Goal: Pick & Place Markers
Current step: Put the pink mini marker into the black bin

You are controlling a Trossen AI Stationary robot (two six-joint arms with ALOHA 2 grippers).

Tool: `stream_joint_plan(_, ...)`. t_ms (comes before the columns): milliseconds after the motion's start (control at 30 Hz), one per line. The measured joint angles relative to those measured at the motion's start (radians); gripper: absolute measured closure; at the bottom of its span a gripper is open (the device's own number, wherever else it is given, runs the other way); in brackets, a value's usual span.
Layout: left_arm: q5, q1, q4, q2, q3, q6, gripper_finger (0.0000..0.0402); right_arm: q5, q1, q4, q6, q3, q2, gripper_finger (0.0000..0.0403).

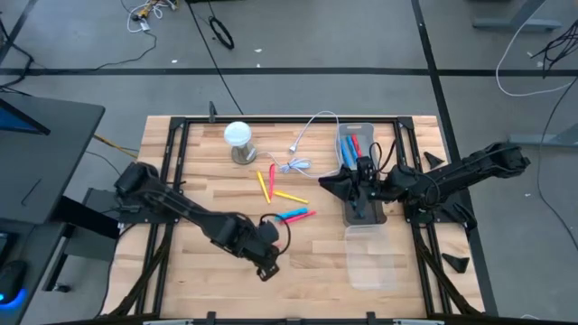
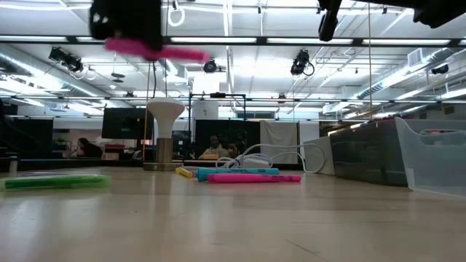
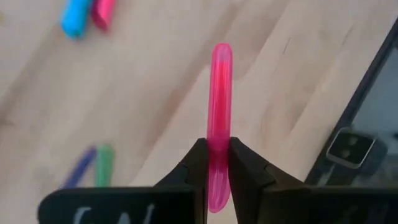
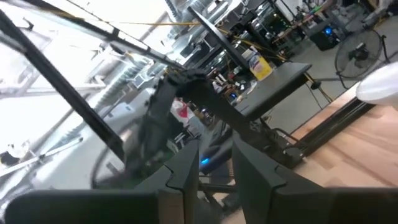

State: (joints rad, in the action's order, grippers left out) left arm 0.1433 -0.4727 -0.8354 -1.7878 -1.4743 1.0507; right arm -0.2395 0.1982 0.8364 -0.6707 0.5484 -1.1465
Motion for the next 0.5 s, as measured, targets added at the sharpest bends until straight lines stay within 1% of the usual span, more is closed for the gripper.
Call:
stream_joint_plan(133, 0.083, 0.029, -0.058, 0.024, -0.093, -0.046, 0.0362, 0.053, 0.000, -0.001, 0.054, 0.000, 0.000, 0.0303)
stream_joint_plan(200, 0.114, 0.047, -0.095, 0.027, -0.136, -0.092, 0.0362, 0.068, 0.000, 0.000, 0.050, 0.000, 0.000, 0.0303)
stream_joint_plan(300, 0.148, 0.073, -0.133, 0.027, -0.201, -0.158, 0.0362, 0.075, 0.000, -0.001, 0.015, 0.000, 0.000, 0.0303)
stream_joint_plan(500, 0.178, 0.131, -0.198, 0.028, -0.304, -0.337, 0.0362, 0.075, -0.003, -0.005, -0.140, 0.000, 0.000, 0.0303)
